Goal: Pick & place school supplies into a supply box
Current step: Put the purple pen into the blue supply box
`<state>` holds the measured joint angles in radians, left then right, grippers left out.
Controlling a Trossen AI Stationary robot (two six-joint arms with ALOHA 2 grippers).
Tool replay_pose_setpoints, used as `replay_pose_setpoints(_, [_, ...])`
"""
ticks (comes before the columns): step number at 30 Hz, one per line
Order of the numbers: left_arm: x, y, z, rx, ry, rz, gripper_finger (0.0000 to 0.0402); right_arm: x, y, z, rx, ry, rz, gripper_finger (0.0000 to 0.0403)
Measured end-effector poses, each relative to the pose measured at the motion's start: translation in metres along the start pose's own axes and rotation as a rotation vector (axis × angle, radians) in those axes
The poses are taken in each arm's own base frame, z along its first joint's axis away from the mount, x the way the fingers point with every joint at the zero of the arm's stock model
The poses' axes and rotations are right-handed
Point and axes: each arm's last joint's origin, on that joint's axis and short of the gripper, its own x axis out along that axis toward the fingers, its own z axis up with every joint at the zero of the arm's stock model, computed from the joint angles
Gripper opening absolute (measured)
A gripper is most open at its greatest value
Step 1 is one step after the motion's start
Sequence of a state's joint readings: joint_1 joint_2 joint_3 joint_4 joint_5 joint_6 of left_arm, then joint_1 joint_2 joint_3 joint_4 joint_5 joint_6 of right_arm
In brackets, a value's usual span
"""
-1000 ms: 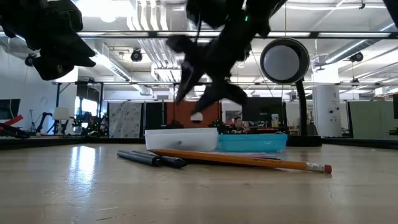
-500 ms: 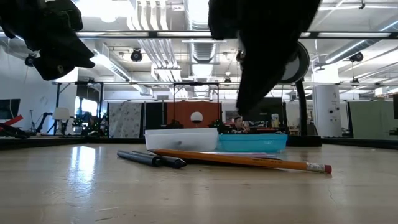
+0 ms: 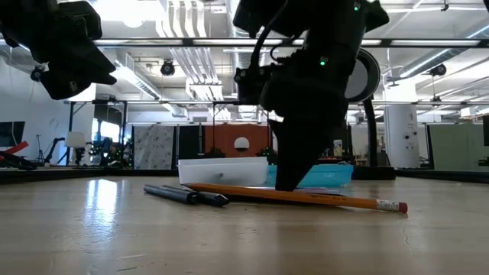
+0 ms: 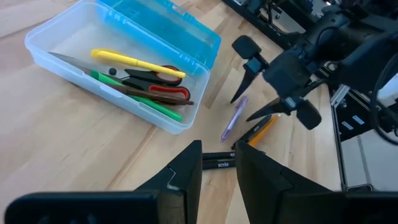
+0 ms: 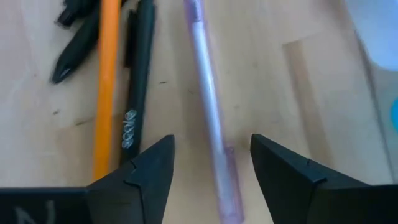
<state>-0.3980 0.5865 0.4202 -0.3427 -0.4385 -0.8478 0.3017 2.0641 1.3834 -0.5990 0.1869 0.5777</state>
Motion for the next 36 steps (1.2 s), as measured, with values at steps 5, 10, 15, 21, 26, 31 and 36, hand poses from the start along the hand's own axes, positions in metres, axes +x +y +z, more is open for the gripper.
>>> replay_pose_setpoints(5, [0.0, 0.0, 0.0, 0.003, 0.003, 0.004, 0.008, 0.011, -0.003, 0.0, -0.003, 0.035, 0.004, 0.0179])
replay_pose_setpoints(10, [0.0, 0.0, -0.001, 0.005, 0.005, 0.006, 0.008, 0.024, -0.004, -0.004, -0.006, 0.088, 0.001, 0.0126])
replay_pose_setpoints(15, [0.001, 0.0, 0.0, 0.005, 0.004, 0.005, 0.008, 0.022, -0.005, -0.004, -0.014, 0.083, -0.01, 0.0065])
replay_pose_setpoints(21, [0.0, 0.0, 0.0, 0.006, 0.003, 0.004, 0.008, 0.008, -0.004, 0.003, -0.047, 0.088, 0.031, 0.0024])
replay_pose_setpoints(26, [0.001, 0.0, 0.0, 0.006, 0.003, 0.004, 0.008, -0.024, 0.003, 0.021, -0.029, 0.045, 0.145, 0.0022])
replay_pose_setpoints(31, [0.001, 0.0, -0.001, 0.016, 0.005, 0.007, 0.008, -0.085, -0.016, 0.057, 0.164, -0.176, 0.211, 0.0022])
replay_pose_setpoints(36, [0.001, 0.0, -0.001, 0.017, 0.005, 0.007, 0.008, -0.071, -0.078, 0.078, 0.744, -0.185, 0.126, 0.0026])
